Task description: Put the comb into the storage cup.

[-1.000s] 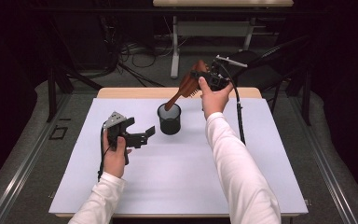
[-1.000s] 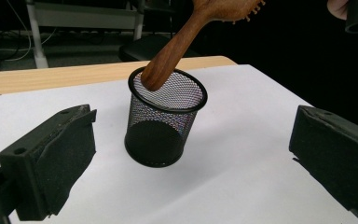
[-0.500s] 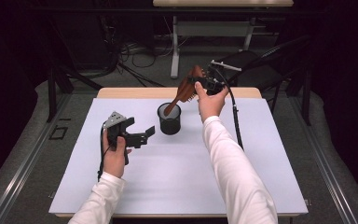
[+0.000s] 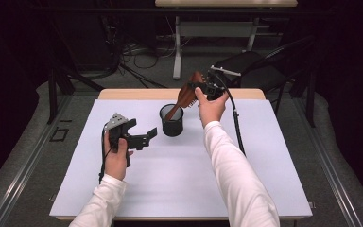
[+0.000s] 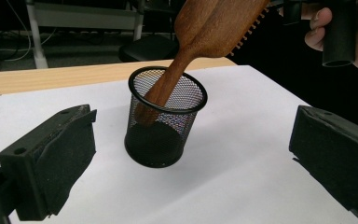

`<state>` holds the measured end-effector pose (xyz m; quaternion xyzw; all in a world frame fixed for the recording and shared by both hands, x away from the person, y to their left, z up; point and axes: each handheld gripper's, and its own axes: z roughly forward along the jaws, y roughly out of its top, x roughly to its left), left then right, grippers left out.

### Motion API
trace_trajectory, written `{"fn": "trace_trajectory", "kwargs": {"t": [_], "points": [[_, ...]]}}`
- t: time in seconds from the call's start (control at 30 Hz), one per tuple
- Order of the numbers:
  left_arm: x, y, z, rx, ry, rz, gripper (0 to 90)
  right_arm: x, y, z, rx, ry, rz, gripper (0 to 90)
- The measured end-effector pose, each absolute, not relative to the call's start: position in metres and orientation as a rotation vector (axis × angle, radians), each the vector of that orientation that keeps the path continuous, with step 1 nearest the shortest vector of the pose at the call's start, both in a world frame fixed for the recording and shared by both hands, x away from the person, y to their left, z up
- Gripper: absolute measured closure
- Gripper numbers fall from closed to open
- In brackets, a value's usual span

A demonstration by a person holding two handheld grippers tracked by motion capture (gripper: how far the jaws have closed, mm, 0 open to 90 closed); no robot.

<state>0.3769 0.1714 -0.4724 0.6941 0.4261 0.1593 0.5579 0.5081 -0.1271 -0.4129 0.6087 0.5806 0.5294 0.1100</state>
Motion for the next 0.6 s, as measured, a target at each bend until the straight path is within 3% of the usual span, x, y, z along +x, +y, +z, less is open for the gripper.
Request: {"fn": "trace_trajectory", "kwargs": {"t": [0.6], "points": [[0.377,0.172,-0.472,1.639,1.005,0.378,0.3,0.508,-0.121,-0.427,1.809,1.731,1.54,48.3]]}}
